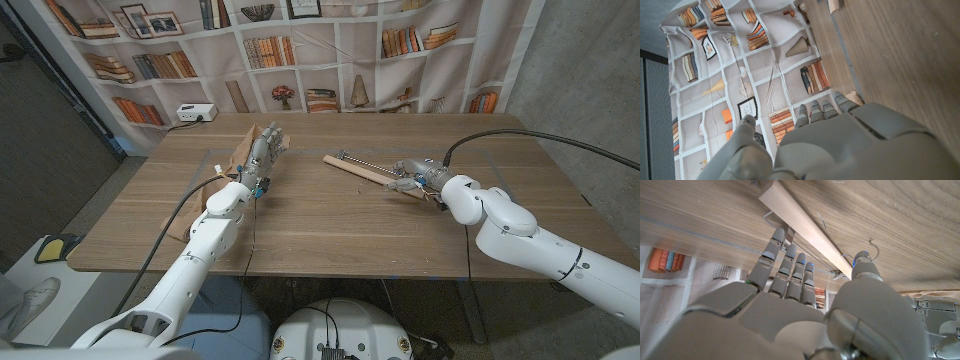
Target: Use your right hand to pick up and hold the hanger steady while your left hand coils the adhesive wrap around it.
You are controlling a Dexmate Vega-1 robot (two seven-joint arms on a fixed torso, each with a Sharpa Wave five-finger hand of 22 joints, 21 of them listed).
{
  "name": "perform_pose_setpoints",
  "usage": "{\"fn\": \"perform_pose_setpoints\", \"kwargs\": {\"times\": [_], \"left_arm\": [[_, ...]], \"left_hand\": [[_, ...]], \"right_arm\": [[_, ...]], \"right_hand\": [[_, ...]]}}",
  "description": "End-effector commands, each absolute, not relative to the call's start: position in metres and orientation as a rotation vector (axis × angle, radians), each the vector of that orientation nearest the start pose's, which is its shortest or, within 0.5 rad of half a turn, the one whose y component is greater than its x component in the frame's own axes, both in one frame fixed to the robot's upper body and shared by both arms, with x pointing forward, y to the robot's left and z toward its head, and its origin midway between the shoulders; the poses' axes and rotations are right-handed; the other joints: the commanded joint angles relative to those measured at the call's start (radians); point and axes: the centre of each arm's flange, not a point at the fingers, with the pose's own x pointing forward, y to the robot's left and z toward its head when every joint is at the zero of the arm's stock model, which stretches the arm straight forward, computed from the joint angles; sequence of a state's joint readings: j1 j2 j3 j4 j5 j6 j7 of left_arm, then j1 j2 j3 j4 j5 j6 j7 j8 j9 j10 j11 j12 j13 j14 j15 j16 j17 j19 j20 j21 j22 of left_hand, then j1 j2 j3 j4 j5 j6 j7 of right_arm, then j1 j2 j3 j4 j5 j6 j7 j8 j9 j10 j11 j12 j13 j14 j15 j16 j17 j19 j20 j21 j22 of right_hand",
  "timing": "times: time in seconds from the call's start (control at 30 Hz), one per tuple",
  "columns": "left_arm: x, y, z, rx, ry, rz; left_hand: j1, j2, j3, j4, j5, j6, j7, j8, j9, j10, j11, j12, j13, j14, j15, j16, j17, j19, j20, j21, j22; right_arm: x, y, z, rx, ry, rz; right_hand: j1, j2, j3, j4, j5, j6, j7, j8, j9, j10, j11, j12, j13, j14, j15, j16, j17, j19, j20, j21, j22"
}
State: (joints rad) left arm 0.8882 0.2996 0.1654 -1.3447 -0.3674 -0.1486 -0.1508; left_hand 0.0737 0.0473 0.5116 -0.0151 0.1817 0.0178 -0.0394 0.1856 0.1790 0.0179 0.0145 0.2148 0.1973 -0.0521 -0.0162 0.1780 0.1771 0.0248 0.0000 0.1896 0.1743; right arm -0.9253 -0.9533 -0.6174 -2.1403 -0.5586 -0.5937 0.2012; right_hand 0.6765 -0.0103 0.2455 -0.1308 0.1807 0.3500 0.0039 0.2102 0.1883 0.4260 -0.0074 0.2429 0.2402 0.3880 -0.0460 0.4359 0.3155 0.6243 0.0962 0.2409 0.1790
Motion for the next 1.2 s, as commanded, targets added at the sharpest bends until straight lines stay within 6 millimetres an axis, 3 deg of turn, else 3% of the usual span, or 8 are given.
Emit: {"fn": "perform_pose_setpoints", "kwargs": {"times": [0.03,1.2], "left_arm": [[0.653,0.259,-0.029,0.017,-0.561,-0.242],[0.65,0.258,-0.036,0.008,-0.558,-0.239]], "left_hand": [[0.002,0.01,0.0,-0.006,0.0,0.001,0.0,0.003,0.002,-0.001,0.005,0.004,0.004,-0.009,0.005,0.007,0.003,-0.004,0.001,0.005,0.002],[0.0,0.01,-0.001,-0.008,0.0,0.001,0.0,0.003,0.002,0.0,0.002,0.004,0.004,-0.008,0.006,0.007,0.003,-0.003,0.0,0.005,0.002]], "right_arm": [[0.545,-0.219,-0.024,-1.503,-0.35,0.046],[0.549,-0.214,-0.034,-1.508,-0.34,0.069]], "right_hand": [[-0.005,0.005,-0.005,-0.004,0.003,0.002,0.008,-0.002,0.005,-0.002,0.002,-0.006,0.004,-0.006,-0.026,-0.002,0.001,-0.011,-0.003,-0.002,0.006],[0.002,0.01,-0.01,-0.006,0.005,-0.013,0.021,-0.009,0.005,-0.001,0.008,-0.009,0.002,-0.008,-0.031,-0.007,-0.004,-0.043,-0.009,-0.019,0.005]]}}
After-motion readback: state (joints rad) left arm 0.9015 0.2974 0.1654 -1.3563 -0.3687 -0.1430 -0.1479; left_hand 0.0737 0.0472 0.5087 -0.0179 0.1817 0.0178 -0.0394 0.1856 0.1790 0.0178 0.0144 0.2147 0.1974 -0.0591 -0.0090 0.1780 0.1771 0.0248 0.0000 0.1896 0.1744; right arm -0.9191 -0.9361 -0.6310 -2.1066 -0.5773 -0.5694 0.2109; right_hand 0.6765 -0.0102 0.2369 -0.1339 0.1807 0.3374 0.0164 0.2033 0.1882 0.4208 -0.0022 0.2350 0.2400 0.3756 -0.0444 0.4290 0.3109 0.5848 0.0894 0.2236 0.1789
